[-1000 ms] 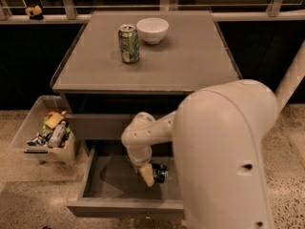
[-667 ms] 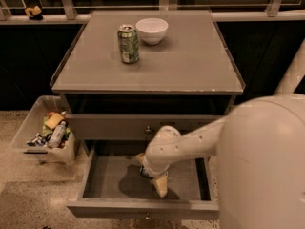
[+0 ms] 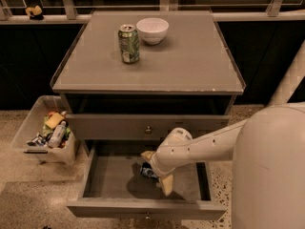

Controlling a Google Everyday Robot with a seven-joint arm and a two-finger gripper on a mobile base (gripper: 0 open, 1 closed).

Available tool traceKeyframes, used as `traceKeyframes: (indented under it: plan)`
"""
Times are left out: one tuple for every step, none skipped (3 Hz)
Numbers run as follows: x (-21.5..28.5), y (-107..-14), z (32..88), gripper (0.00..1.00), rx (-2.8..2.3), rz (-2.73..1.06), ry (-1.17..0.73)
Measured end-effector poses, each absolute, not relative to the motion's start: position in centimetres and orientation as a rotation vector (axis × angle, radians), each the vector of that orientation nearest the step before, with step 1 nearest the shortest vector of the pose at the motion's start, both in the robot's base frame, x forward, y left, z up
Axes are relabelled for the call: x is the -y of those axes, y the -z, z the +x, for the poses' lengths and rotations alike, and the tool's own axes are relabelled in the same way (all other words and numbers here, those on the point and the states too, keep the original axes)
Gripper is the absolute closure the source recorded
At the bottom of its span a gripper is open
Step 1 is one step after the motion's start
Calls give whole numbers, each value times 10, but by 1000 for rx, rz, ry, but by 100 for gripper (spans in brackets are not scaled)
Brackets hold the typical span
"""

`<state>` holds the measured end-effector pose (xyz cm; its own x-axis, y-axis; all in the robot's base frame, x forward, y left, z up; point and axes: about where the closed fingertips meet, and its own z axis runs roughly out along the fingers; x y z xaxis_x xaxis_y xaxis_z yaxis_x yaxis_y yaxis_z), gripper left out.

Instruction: Pick pepsi can from middle drawer and place on counter

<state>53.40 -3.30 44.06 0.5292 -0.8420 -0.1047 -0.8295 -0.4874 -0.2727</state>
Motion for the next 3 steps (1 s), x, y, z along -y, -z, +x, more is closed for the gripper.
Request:
traceKeyframes:
  plan:
    - [36, -418, 533, 0, -1406, -2552, 31]
    - [42, -379, 525, 0, -1449, -2644, -115]
    - [52, -373, 515, 0, -1382, -2748, -166]
